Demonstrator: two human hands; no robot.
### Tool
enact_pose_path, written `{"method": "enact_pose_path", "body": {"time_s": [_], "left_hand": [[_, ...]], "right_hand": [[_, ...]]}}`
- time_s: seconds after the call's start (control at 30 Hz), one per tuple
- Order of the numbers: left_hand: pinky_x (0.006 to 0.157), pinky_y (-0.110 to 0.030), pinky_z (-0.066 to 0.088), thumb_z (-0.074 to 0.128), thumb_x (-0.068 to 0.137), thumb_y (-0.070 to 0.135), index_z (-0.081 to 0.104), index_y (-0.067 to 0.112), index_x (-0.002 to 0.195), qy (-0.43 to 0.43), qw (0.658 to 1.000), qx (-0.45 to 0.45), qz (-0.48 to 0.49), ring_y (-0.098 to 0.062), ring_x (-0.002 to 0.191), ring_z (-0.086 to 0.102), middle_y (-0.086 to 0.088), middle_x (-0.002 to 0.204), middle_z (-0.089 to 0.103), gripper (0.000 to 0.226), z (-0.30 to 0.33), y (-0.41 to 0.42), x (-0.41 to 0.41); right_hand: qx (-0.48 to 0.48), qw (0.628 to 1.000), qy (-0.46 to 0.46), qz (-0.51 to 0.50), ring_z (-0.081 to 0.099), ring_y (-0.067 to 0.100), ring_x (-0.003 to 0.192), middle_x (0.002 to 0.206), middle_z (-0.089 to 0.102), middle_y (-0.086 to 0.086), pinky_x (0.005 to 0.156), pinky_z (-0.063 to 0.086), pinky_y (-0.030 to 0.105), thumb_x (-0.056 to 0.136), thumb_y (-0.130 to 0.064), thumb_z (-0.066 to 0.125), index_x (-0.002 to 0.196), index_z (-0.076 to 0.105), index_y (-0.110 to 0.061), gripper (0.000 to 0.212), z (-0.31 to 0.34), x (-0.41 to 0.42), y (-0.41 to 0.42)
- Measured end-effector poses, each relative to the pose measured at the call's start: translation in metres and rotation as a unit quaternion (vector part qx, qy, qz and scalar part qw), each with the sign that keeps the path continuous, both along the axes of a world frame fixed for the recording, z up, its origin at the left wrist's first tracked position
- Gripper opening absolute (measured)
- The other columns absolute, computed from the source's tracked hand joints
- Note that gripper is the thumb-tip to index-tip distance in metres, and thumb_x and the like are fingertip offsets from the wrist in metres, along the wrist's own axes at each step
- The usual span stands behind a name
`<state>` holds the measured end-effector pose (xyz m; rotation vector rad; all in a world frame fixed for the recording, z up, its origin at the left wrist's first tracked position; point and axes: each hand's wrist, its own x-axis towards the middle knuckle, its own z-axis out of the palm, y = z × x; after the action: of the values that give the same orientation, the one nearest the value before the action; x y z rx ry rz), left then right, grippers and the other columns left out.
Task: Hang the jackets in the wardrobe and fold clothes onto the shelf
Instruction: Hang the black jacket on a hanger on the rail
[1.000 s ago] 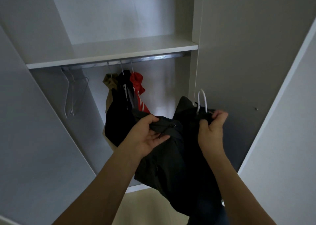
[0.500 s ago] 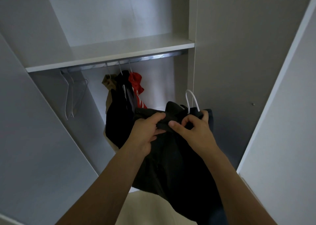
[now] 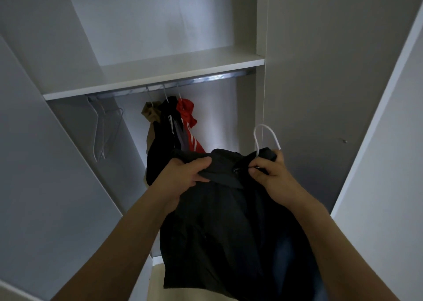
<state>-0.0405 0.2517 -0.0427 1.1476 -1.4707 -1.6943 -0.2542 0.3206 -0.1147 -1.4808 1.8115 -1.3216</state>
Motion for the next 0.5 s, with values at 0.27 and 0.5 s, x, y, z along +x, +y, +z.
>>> {"method": "enact_pose_path", "body": {"time_s": [0.27, 0.5], "left_hand": [[0.06, -0.023, 0.057, 0.069, 0.09, 0.029, 0.072, 0.006, 0.096, 0.001, 0.999, -0.028, 0.031, -0.022, 0.08, 0.074, -0.01, 0.089, 0.076, 0.024, 0.004, 0.002, -0.005], [0.052, -0.015, 0.051, 0.063, 0.093, 0.03, 0.069, 0.008, 0.098, -0.07, 0.994, -0.081, 0.031, -0.009, 0.064, 0.069, -0.003, 0.079, 0.076, 0.023, 0.0, 0.004, 0.01]], "right_hand": [[0.006, 0.998, -0.034, 0.062, 0.05, -0.01, 0.093, 0.11, 0.037, -0.026, 0.08, 0.032, 0.0, 0.096, -0.043, 0.051, 0.07, 0.065, -0.037, 0.03, 0.01, 0.017, -0.019], [-0.017, 0.987, -0.104, -0.118, 0.051, 0.011, 0.086, 0.119, 0.038, 0.002, 0.092, 0.031, 0.019, 0.097, -0.028, 0.058, 0.082, 0.068, -0.017, 0.021, 0.015, -0.011, -0.044]]}}
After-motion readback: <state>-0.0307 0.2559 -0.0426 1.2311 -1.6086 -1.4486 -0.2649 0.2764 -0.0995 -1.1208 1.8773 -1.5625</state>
